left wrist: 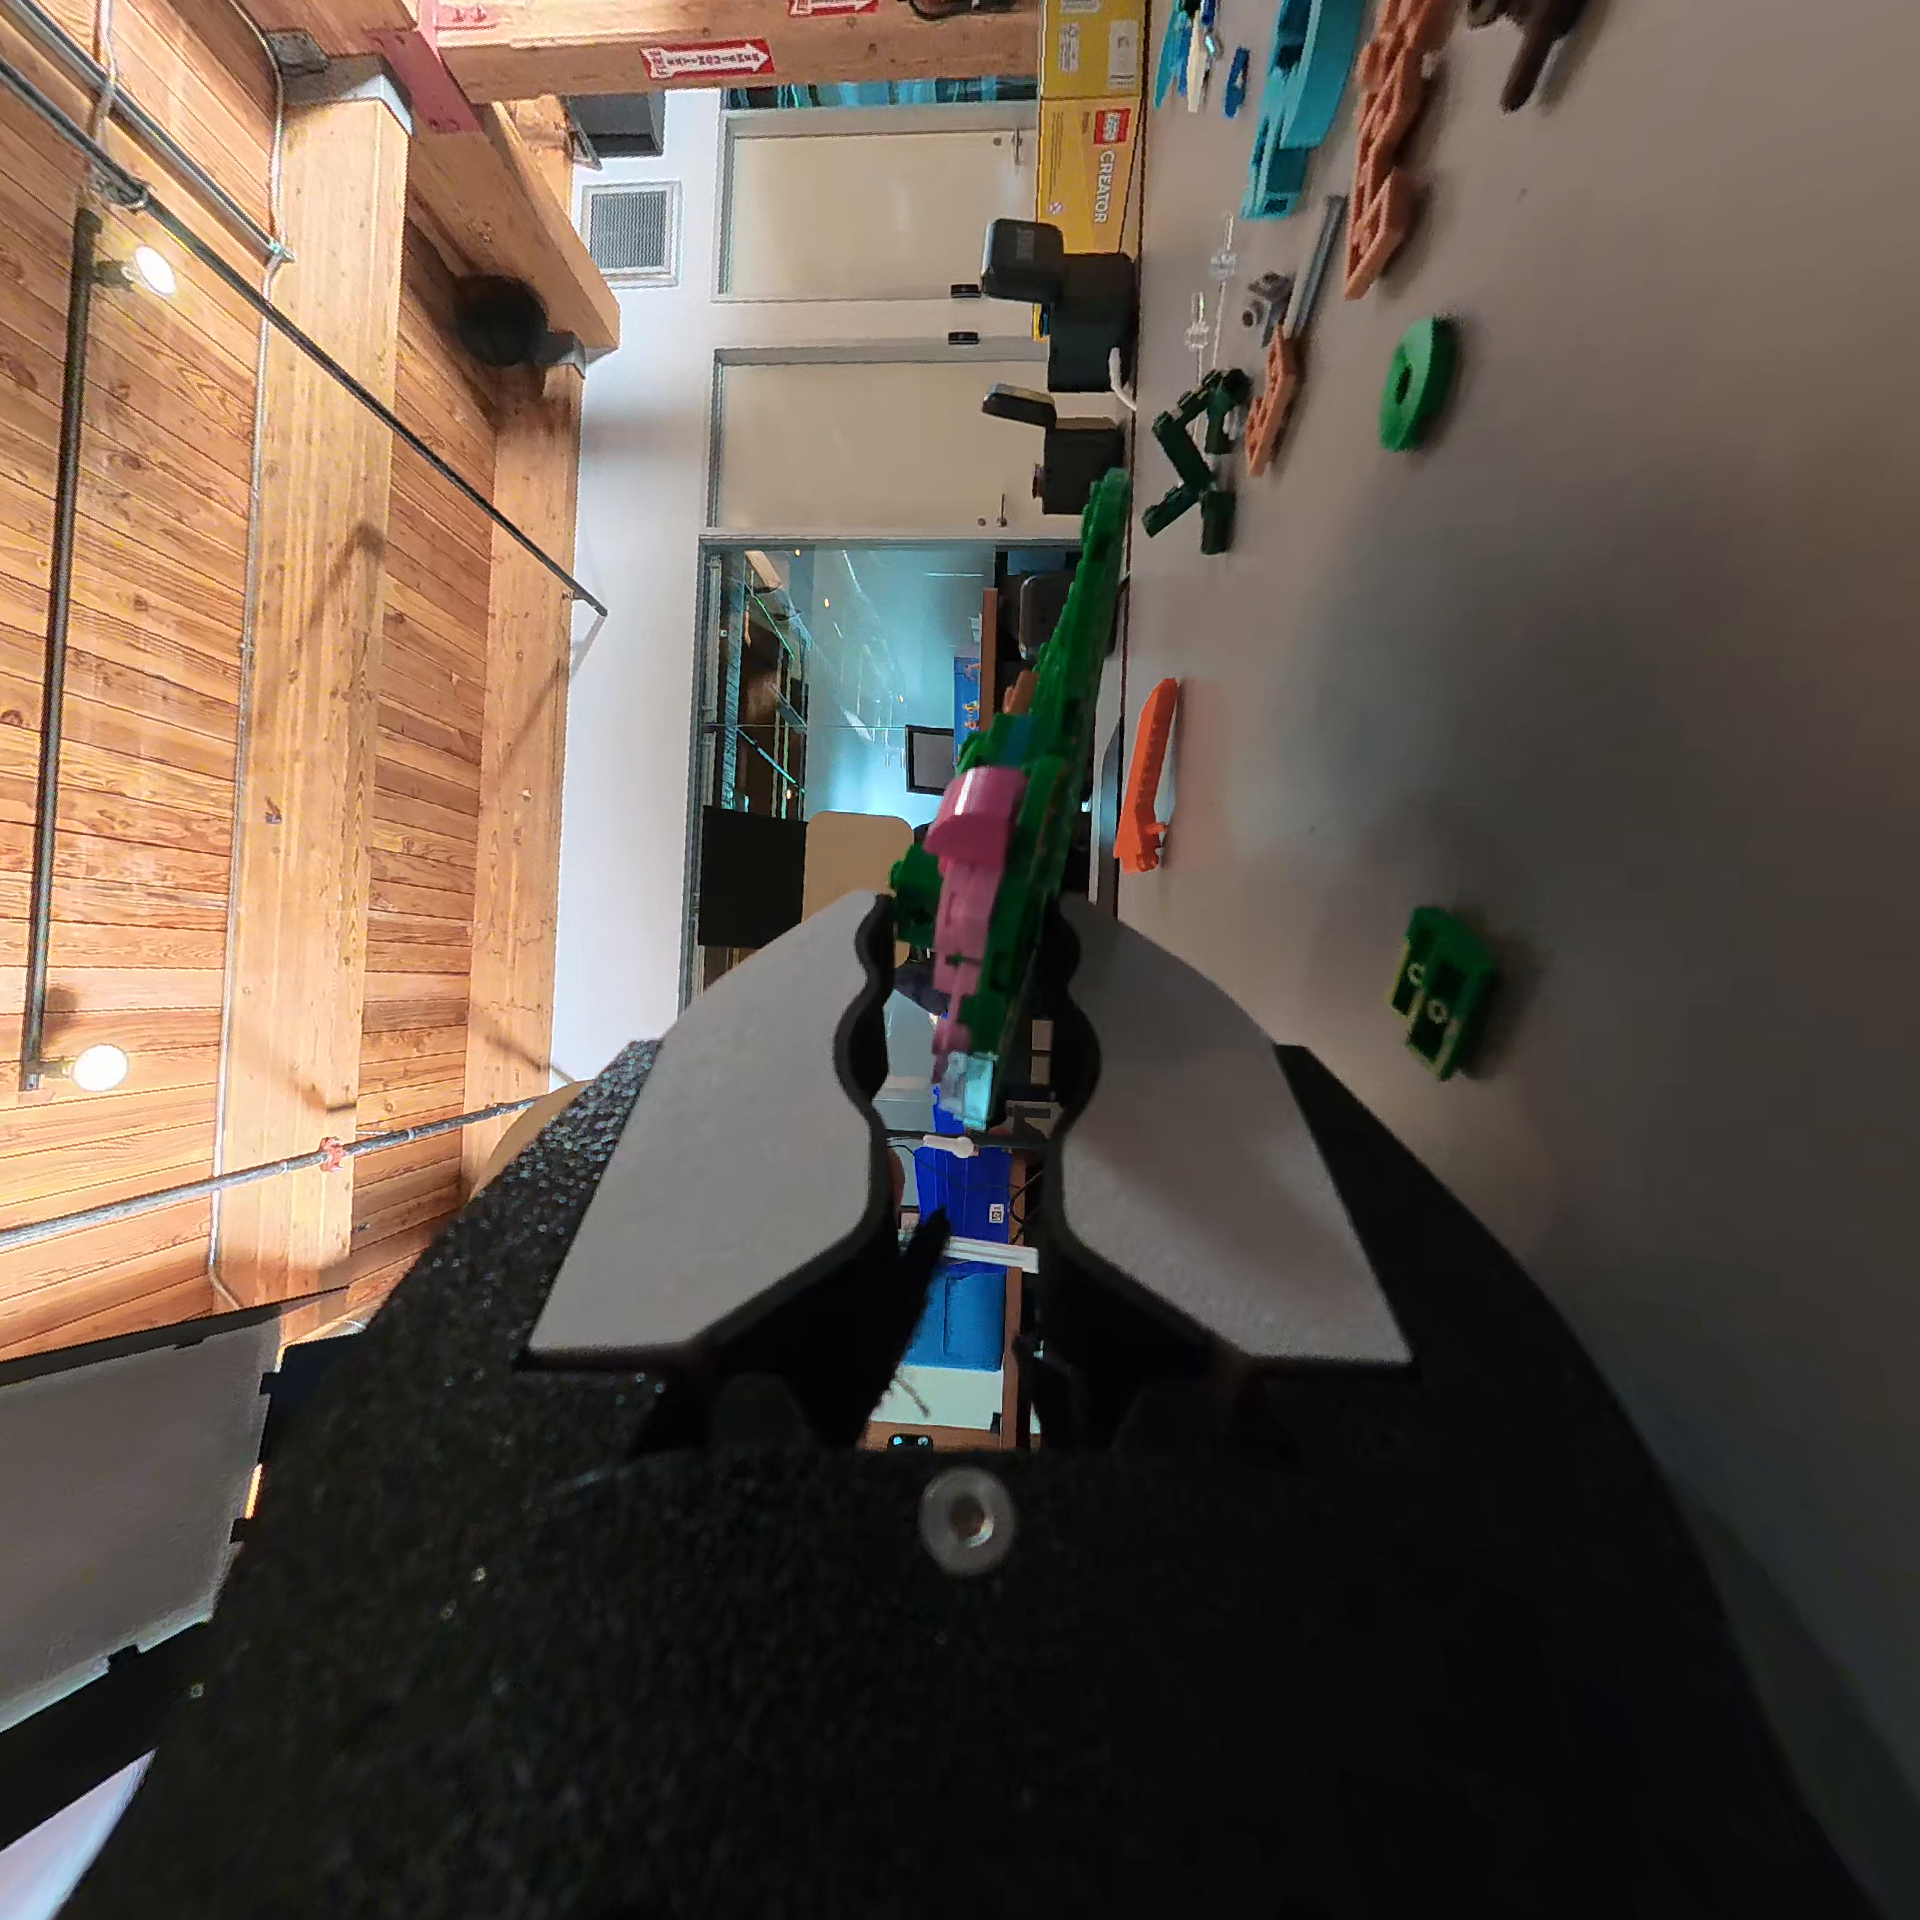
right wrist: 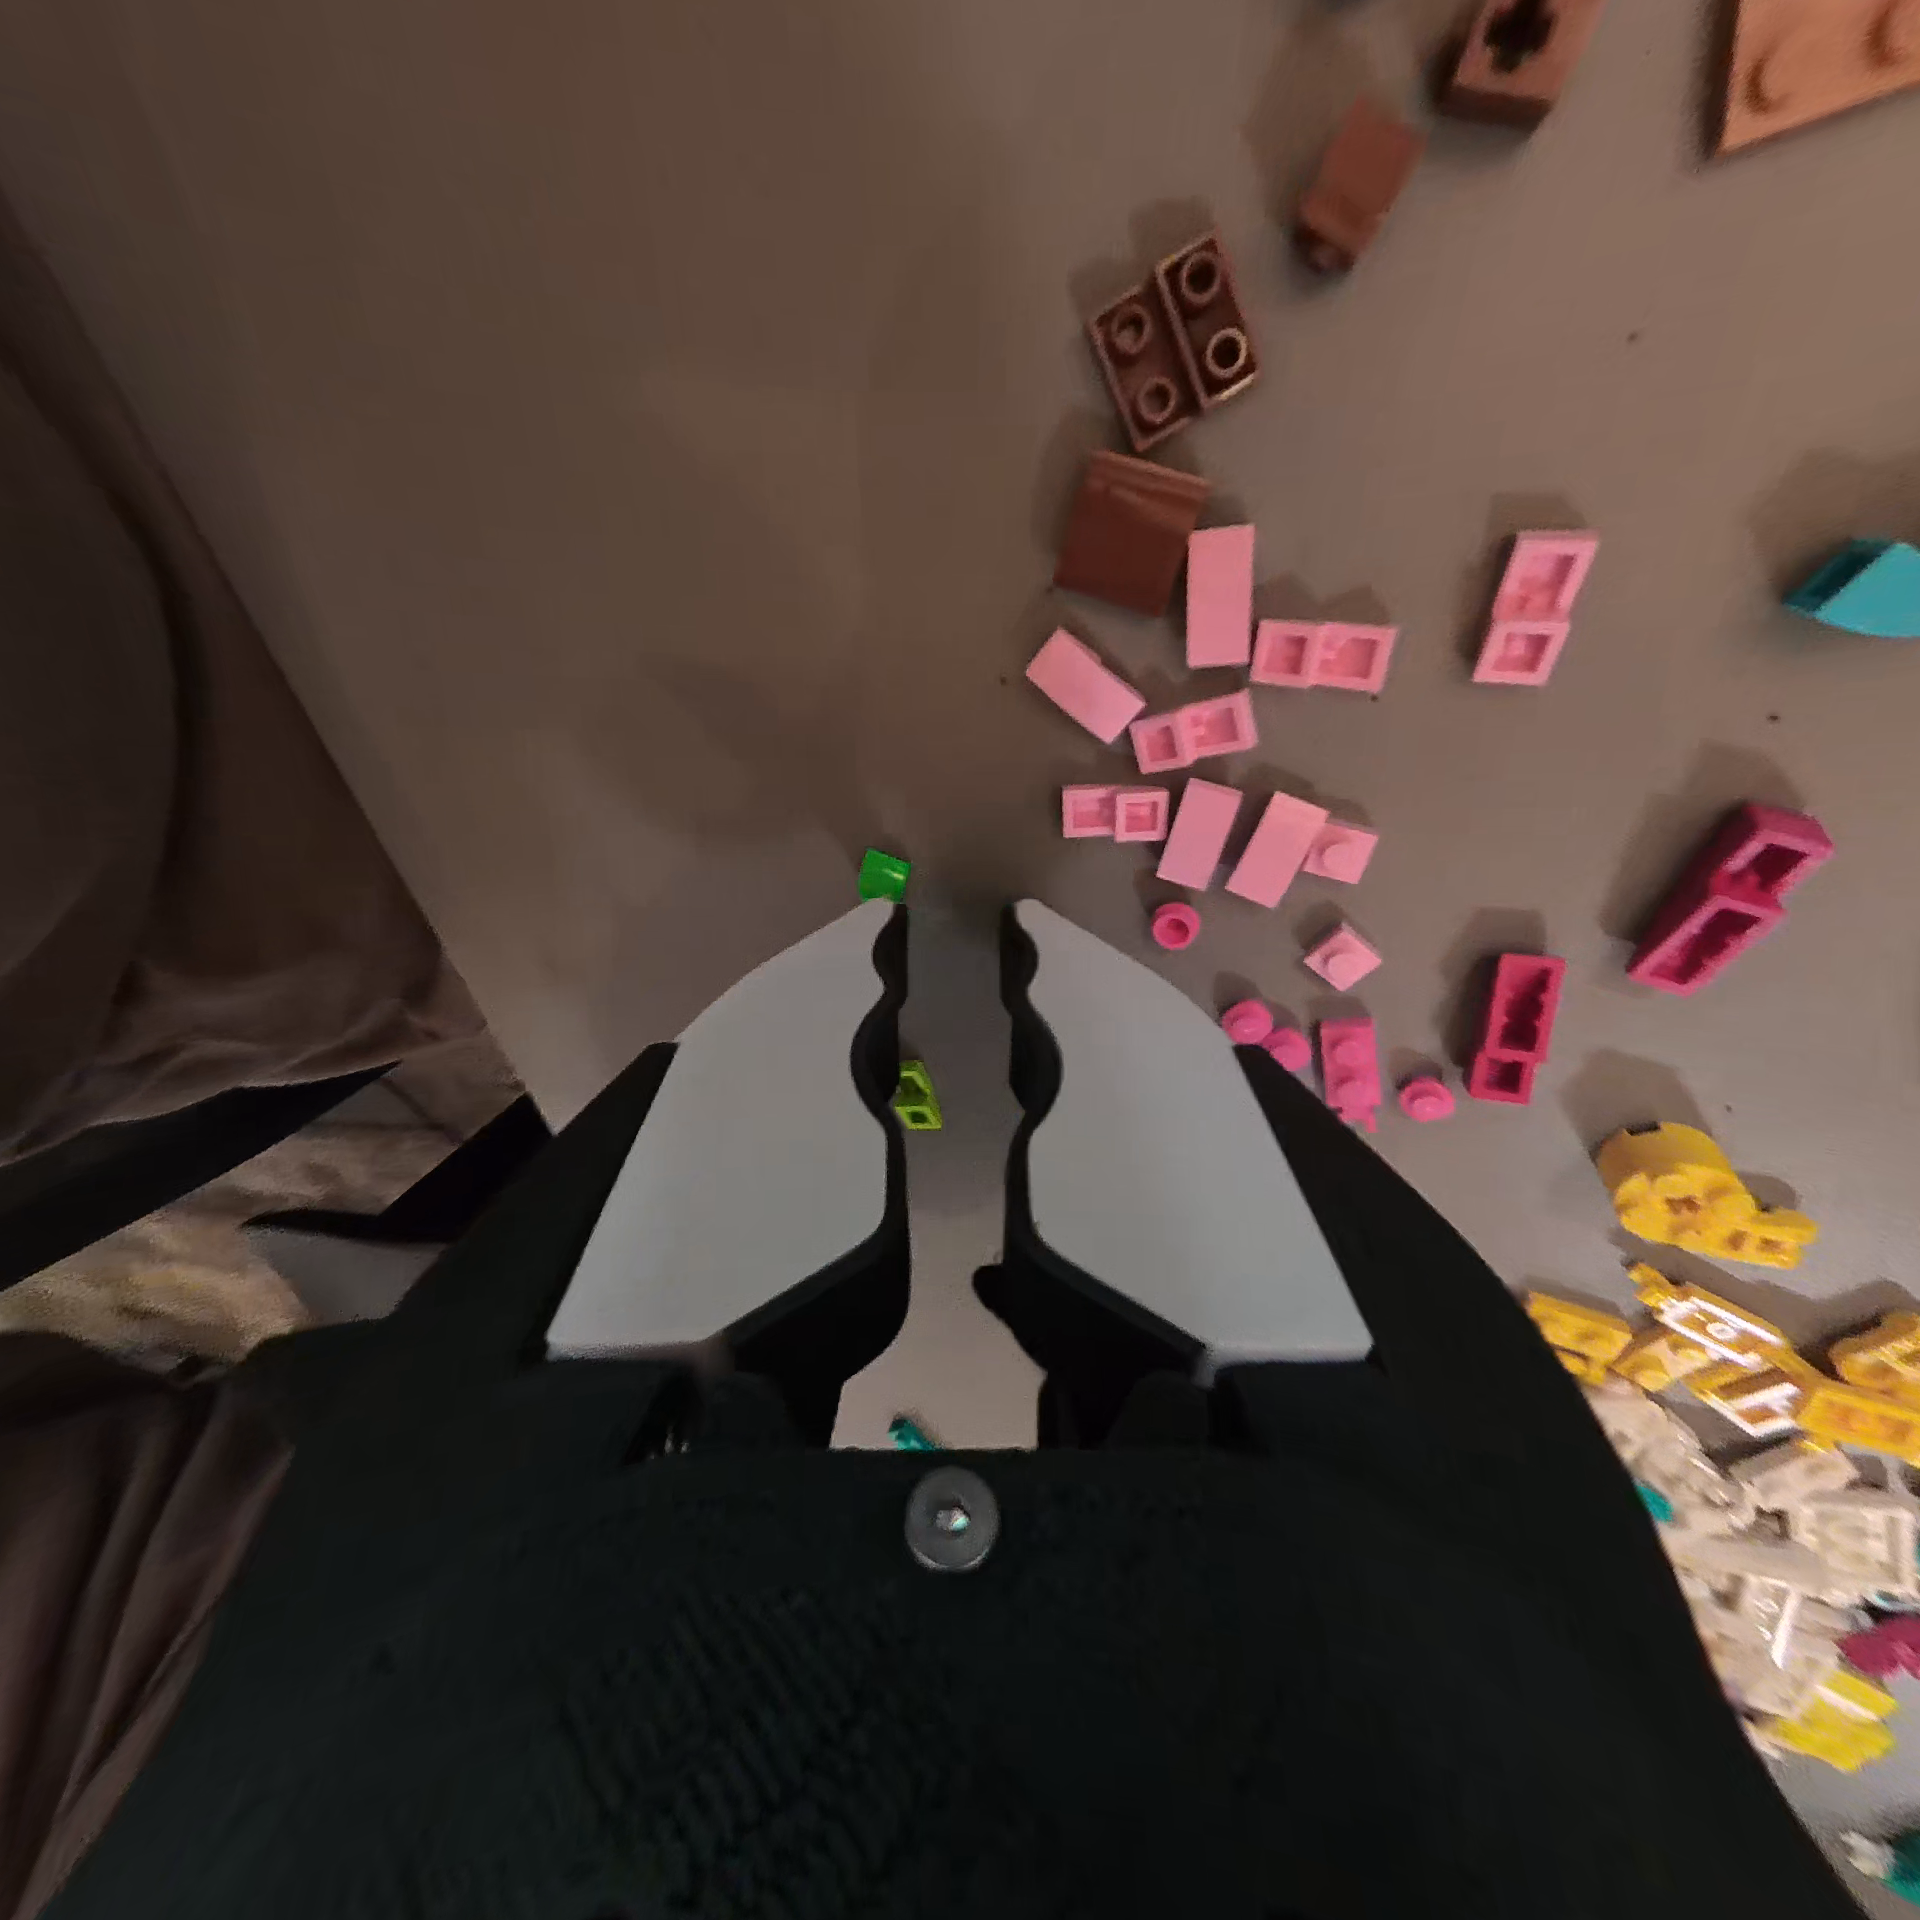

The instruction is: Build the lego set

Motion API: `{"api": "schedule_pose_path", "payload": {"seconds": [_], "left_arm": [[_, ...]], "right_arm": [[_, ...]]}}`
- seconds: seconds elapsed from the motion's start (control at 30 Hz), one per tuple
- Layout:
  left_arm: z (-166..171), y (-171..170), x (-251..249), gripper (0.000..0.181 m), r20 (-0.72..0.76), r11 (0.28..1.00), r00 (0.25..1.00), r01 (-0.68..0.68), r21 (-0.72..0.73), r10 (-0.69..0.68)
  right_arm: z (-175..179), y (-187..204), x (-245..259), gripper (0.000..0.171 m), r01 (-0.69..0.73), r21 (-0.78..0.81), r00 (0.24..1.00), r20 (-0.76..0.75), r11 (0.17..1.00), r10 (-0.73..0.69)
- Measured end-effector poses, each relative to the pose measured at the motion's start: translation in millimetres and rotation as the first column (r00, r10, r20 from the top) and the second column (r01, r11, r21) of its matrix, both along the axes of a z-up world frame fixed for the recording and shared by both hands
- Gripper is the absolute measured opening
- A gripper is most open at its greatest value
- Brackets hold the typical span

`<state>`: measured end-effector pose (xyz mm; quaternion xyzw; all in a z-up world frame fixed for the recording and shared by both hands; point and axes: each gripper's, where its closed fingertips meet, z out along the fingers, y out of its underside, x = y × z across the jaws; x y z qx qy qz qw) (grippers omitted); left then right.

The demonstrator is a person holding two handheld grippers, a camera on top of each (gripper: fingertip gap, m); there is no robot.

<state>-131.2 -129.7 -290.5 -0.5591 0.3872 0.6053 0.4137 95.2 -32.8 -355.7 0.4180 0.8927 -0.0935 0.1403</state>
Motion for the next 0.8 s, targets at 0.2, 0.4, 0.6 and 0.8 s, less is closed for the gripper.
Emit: {"api": "schedule_pose_path", "payload": {"seconds": [0.2, 0.4, 0.6, 0.8], "left_arm": [[2.5, -0.4, -1.5, 0.027, 0.003, 1.000, 1.000, -0.009, 0.014, 0.009], [1.0, 0.9, 0.1, 0.026, 0.002, 1.000, 1.000, -0.005, 0.009, 0.005], [0.5, 2.2, 4.2, 0.026, -0.006, 1.000, 1.000, 0.005, 0.007, -0.005], [0.7, 2.6, 5.3, 0.026, -0.010, 1.000, 1.000, 0.005, 0.008, -0.005]], "right_arm": [[13.4, -3.6, -9.1, 0.026, 0.020, 0.009, 0.949, -0.314, 1.000, -0.016], [5.0, -13.7, 2.0, 0.026, 0.043, 0.025, 0.821, -0.571, 0.999, -0.021], [3.8, -8.8, 0.4, 0.020, 0.203, -0.067, 0.720, -0.666, 0.977, -0.195], [0.8, -10.3, 4.1, 0.017, 0.205, -0.094, 0.723, -0.656, 0.974, -0.215]]}}
